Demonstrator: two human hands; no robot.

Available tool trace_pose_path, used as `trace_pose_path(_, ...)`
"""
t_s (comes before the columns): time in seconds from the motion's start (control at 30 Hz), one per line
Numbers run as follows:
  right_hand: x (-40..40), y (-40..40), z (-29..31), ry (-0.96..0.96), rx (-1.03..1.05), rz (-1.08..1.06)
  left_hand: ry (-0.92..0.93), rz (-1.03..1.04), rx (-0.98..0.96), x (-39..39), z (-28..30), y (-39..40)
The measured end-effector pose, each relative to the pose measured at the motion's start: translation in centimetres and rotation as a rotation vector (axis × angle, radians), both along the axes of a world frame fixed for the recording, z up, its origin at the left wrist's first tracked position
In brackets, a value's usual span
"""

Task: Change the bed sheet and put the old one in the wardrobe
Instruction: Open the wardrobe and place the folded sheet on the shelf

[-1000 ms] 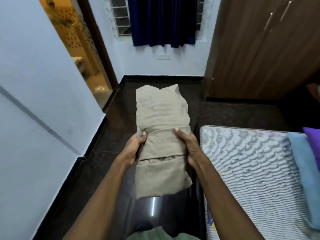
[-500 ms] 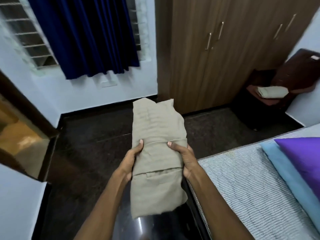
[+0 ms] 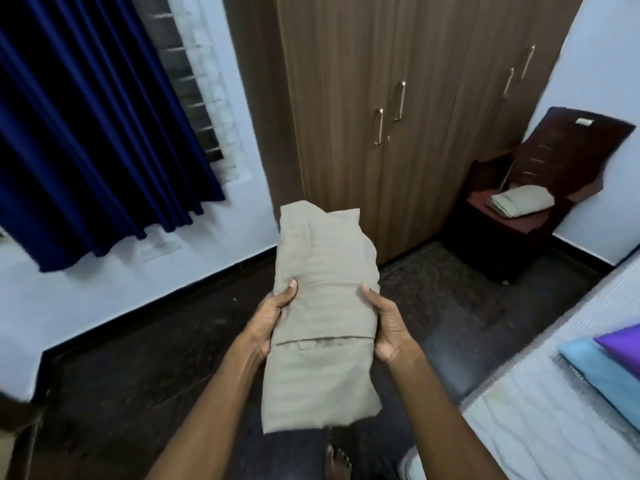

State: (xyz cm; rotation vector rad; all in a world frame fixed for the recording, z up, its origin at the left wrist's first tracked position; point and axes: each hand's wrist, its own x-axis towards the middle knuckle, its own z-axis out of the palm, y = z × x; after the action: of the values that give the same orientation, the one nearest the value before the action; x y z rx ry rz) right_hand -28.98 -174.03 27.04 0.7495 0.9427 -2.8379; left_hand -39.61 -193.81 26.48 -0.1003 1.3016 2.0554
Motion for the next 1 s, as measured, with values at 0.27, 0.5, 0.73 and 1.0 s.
trace_pose_path(0.27,-16.7,8.2,1.4,-0.011,0.000,-0.053,0.027,-0.108,0.046,-17.7,0.5,9.3)
trace_pose_path(0.5,-29.1,18.7,2.1,-0.003,0.078,-0.173,0.133,-0.153,0.014,-31.5,1.0,21.5)
trace_pose_path(0.73,-41.0,30.2,1.7,0.000,0.079,-0.277,0.230,-0.191,-0.035,-44.7,1.3,34.2)
trace_pose_path(1.0,-49.8,42.3,2.2,0.019,0.031,-0.358,0.436,-0.104,-0.308,-54.6,2.9,47.7)
